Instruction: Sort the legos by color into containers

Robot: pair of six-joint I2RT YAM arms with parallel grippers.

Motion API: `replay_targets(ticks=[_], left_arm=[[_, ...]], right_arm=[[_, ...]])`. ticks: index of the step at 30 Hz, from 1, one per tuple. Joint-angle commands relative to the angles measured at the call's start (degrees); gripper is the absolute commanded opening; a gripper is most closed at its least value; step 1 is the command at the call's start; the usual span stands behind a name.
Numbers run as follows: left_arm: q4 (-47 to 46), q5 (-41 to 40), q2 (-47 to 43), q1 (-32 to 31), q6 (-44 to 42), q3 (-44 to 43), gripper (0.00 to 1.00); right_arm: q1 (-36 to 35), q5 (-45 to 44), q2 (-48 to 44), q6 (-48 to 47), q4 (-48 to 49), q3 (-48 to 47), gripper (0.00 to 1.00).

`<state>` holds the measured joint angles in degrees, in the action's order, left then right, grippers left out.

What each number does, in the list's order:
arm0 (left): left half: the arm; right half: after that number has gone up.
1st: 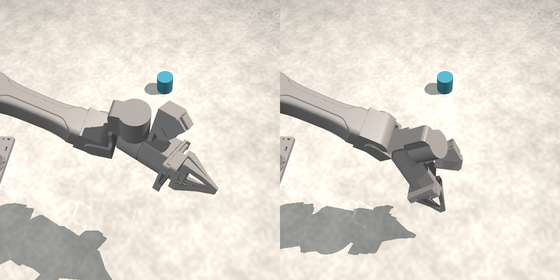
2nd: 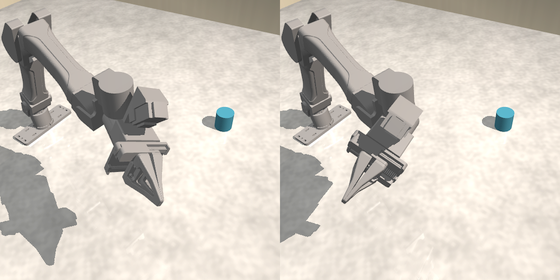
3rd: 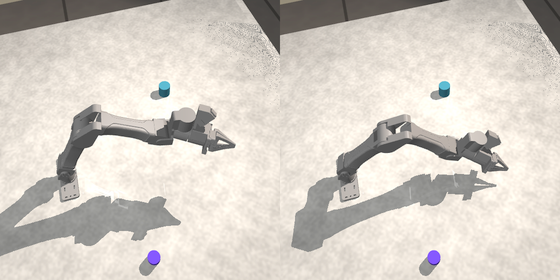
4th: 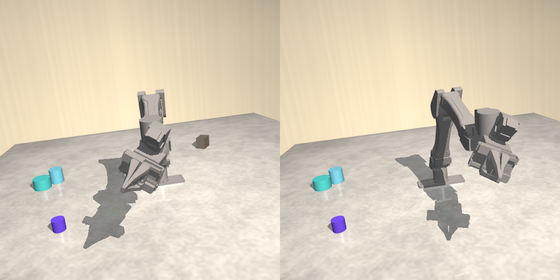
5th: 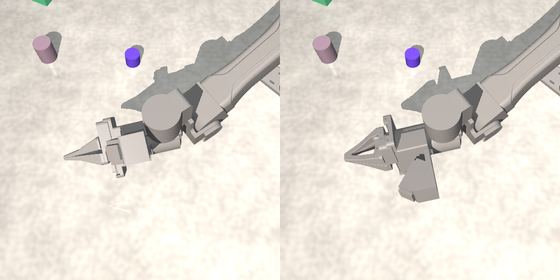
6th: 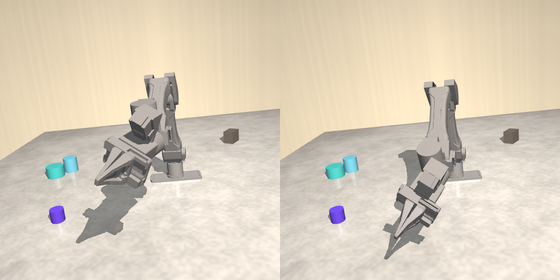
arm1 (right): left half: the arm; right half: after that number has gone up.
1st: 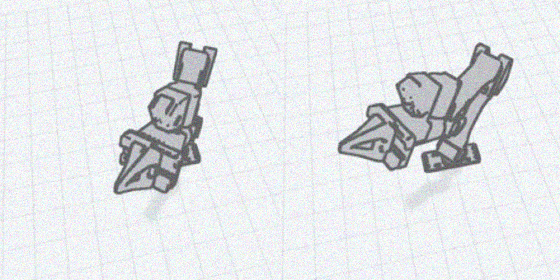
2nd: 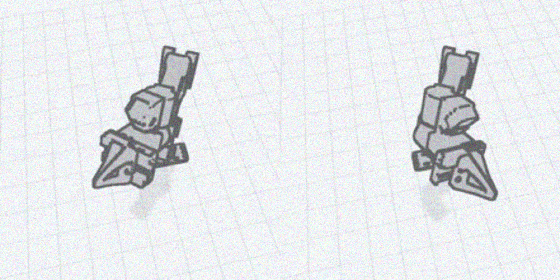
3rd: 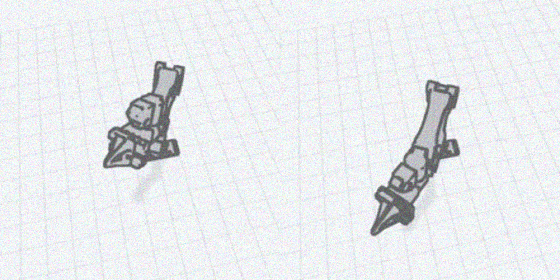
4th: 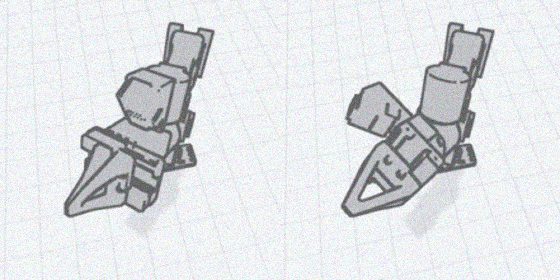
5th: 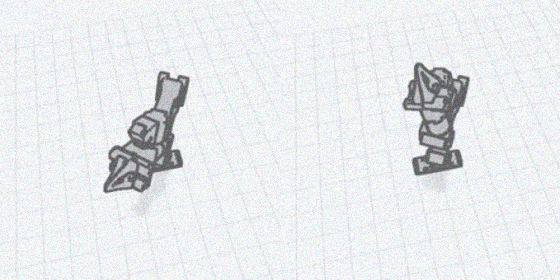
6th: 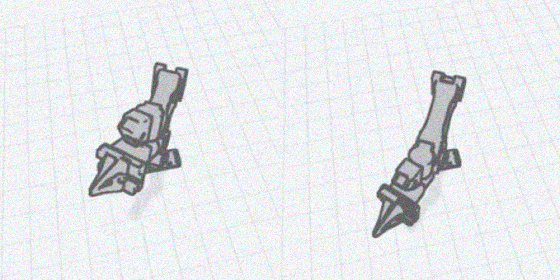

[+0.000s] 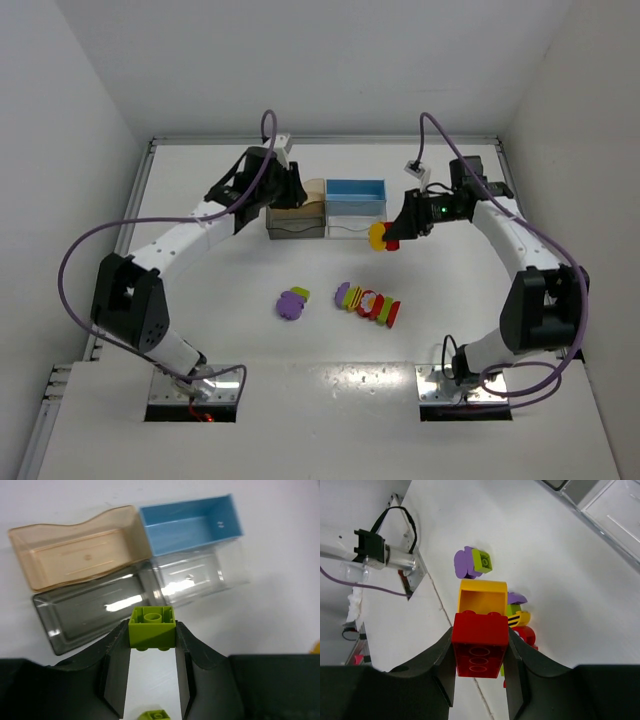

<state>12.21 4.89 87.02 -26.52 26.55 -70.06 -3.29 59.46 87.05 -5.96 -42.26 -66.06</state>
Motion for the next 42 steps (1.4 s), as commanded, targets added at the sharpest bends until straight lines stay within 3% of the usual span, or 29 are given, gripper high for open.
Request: replay_targets(ticks=[1,12,15,19,22,23,24,26,27,29,33,34,37,40,42], left_arm=[[4.8,-12.0,4.2,0.0,-1.7,-4.7,0.0],[7.8,-15.8,13.2,1.6,-1.7,-6.7,0.0],[7.8,-15.3,15.4,2.3,-1.0,-7.4,0.07],[9.1,-14.3,17.3,3.5,-1.0,-8.8,0.22],[9.1,-13.6,18.1,4.2,-0.4,-8.8,0.46],[9.1,-12.1,18.1,4.7,-0.4,-8.8,0.5],[9.1,-11.3,18.1,4.7,-0.4,-8.8,0.61],[8.3,-9.6,16.8,4.7,-0.4,-8.8,0.69],[7.5,-6.9,16.2,4.7,-0.4,-8.3,0.82],[5.3,-4.5,14.7,4.7,-0.4,-7.0,0.84],[-2.8,10.5,8.1,5.9,-3.7,-2.5,0.84],[-5.7,26.1,6.1,6.9,-4.8,-1.2,0.82],[-17.5,50.7,5.5,7.5,-3.0,1.5,0.82],[-28.0,60.9,5.5,6.5,7.4,5.0,0.82],[-31.5,61.9,5.5,5.5,9.6,5.7,0.82]], right_arm=[[0.7,-0.1,-0.6,0.9,2.7,-1.6,0.0],[2.2,-0.7,0.5,2.4,4.3,-2.8,0.0],[2.8,-0.7,0.5,2.4,4.3,-2.8,0.0],[2.8,-1.2,1.0,2.4,4.8,-2.8,0.0],[2.8,-1.2,1.0,2.4,4.8,-3.3,0.0],[2.8,-0.7,1.0,2.4,4.8,-3.3,0.0],[2.8,-0.1,1.0,2.4,4.8,-3.3,0.0],[2.8,0.4,1.0,2.4,4.8,-3.3,0.0],[2.8,1.1,1.0,2.4,4.8,-3.3,0.0],[2.8,1.8,1.5,2.4,4.8,-3.3,0.0],[2.2,6.0,2.1,-1.4,2.3,-3.9,0.0],[1.6,6.8,2.1,-2.9,1.2,-3.9,0.0],[1.1,12.1,2.7,-5.1,0.3,-3.9,0.0],[0.4,15.2,2.7,-5.1,0.3,-3.4,0.0],[-0.2,18.0,3.2,-5.1,0.9,-3.4,0.0]])
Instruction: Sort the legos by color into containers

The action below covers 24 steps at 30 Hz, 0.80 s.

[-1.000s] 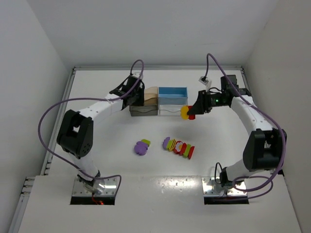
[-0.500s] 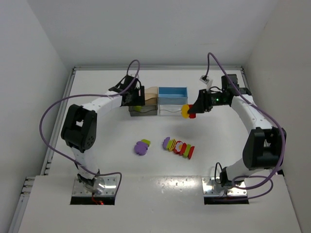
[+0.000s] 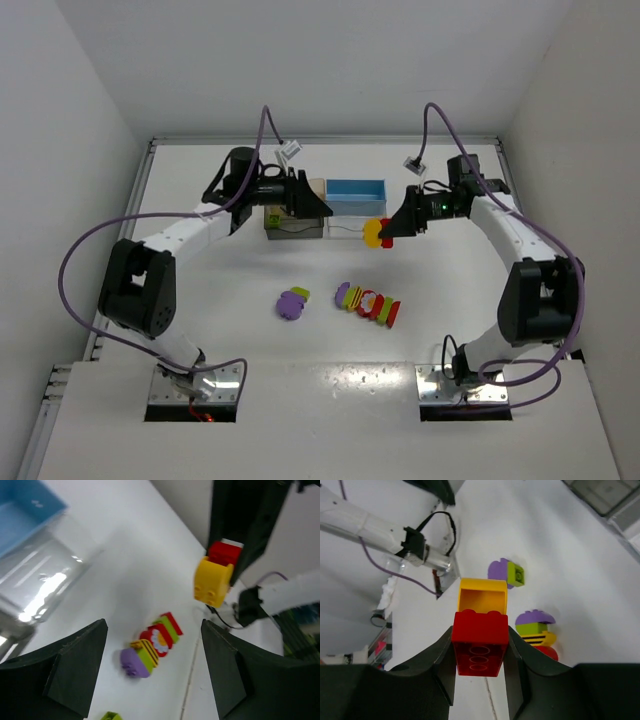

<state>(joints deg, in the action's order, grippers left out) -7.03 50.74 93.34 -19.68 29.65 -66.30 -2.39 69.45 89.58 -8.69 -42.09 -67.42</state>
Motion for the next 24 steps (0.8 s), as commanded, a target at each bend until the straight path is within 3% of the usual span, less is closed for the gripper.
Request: replay_targets(ticks=[1,18,23,24], left_arm=[[-12.3,16.1,-0.8,-2.3,6.5,2.0,0.82],[-13.5,17.9,0.8,-10.0,6.7,-0.4,0.82],[-14.1,17.3,1.4,-10.6,6.7,-0.9,0.68],[-14.1,17.3,1.4,-10.6,6.7,-0.9,0.62]], right_arm=[[-1.9,8.9,0.7,-2.4,0.7,-2.0,0.0],[-7.2,11.1,2.4,9.7,12.7,-3.6,0.0],[-8.2,11.6,2.4,10.8,14.0,-3.6,0.0],[-8.9,11.6,2.4,10.8,14.0,-3.6,0.0]])
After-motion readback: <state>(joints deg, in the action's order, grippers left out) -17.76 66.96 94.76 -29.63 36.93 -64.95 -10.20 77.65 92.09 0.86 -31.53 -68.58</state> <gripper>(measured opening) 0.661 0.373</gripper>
